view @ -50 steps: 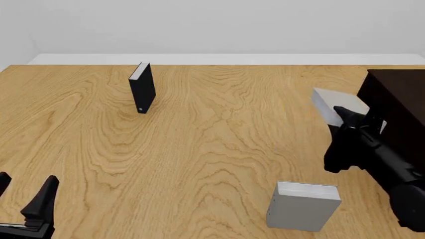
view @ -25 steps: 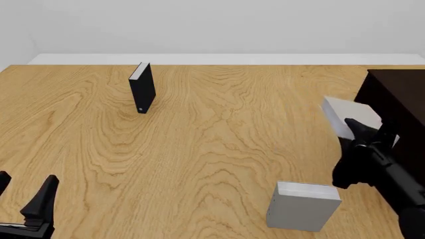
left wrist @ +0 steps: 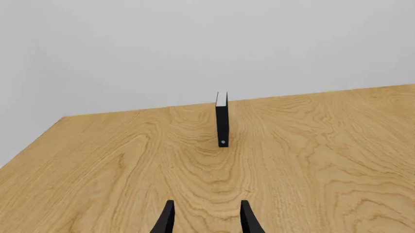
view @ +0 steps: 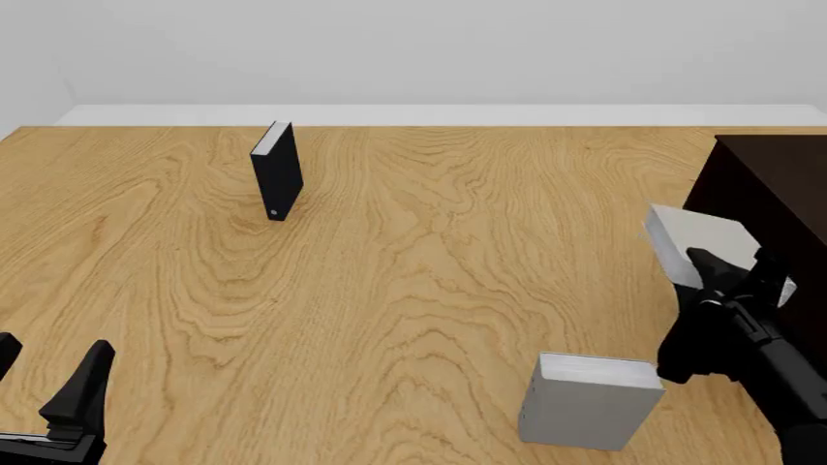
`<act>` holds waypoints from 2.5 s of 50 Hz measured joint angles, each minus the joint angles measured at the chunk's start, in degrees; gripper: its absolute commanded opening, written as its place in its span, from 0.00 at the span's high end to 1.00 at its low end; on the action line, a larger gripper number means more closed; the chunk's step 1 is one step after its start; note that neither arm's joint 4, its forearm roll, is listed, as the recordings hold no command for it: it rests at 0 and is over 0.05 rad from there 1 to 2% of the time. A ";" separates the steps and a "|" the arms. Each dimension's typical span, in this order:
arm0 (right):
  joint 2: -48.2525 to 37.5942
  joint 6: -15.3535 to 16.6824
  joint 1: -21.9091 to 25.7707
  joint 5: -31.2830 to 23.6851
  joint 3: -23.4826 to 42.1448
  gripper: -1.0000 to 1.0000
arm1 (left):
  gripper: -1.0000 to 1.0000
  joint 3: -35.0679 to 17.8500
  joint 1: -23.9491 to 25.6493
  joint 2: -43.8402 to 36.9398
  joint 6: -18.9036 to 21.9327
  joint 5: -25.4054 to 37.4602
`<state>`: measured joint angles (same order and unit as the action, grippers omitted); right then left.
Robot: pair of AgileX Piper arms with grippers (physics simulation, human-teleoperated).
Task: Pick up the book on the right and place it on the cabinet shelf.
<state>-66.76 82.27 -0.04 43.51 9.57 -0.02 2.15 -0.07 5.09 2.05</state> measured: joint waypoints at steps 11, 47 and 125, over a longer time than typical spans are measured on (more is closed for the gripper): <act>-1.16 0.34 -1.51 1.00 -0.27 1.00 | 0.00 0.00 0.06 -0.01 0.00 0.01; -6.37 0.13 -6.67 3.87 0.86 1.00 | 0.00 -0.02 0.16 -0.12 0.35 -0.35; -20.35 1.09 -17.28 8.03 7.43 1.00 | 0.00 0.00 -0.24 0.02 0.35 0.53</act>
<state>-87.11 83.36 -17.32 51.54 17.00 -0.02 1.91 -0.06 5.44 2.58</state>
